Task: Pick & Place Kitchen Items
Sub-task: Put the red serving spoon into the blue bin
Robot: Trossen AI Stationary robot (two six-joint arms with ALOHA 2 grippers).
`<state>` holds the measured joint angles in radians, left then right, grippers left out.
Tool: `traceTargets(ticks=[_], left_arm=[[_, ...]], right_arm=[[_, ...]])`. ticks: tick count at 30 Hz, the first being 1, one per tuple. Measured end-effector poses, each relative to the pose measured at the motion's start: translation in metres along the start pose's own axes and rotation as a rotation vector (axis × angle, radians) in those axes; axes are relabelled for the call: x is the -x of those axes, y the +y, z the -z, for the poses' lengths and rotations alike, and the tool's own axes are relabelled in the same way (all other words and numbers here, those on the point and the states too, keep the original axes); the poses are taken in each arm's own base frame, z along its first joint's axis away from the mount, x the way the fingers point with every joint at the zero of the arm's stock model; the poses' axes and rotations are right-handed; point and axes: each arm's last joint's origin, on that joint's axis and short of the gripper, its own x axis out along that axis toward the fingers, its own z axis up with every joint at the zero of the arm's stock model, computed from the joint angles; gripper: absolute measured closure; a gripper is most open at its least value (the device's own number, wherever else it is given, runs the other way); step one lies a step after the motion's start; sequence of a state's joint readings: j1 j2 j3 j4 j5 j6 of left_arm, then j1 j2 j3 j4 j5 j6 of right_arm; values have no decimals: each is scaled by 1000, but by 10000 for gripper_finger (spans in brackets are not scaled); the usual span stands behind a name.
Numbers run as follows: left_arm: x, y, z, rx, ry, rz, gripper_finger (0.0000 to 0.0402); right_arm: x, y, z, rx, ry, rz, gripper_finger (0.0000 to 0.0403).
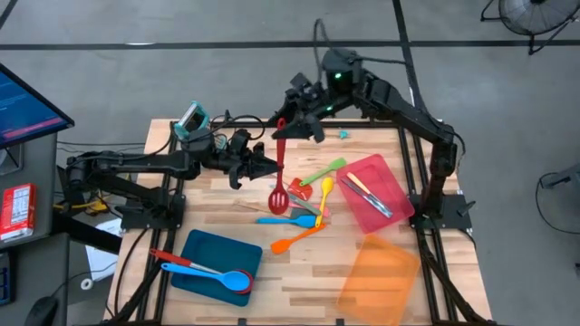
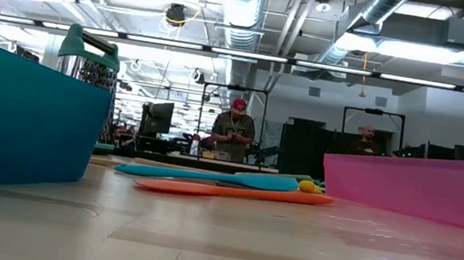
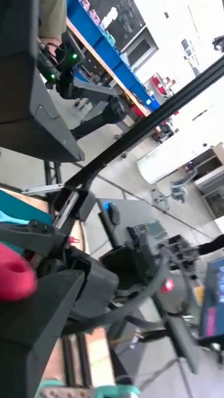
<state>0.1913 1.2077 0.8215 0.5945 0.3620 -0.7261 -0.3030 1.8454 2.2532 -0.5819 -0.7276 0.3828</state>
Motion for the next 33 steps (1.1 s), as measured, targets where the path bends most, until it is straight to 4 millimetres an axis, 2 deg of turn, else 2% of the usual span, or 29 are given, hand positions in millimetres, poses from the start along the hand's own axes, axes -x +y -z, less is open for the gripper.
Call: traceTargets(ticks=[11,18,25,28,33], left_arm=[[9,-10,-10,-30,-61,-1,395],[10,-10,-11,-37,-90,-36,395],[29,-26,-21,-120,-172,-108,395],[43,-26,-11,-122,-223,-185,395],[73,-17,26,-12,-263,-303,395]], right_arm=[[66,51,-17,158,-85,41,112],[102,80,-12,179,-93,162,112],[156,134,3,213,-149,320,112],[183,160,12,235,-208,418,112],[228,194,31,249,-300,575,112]])
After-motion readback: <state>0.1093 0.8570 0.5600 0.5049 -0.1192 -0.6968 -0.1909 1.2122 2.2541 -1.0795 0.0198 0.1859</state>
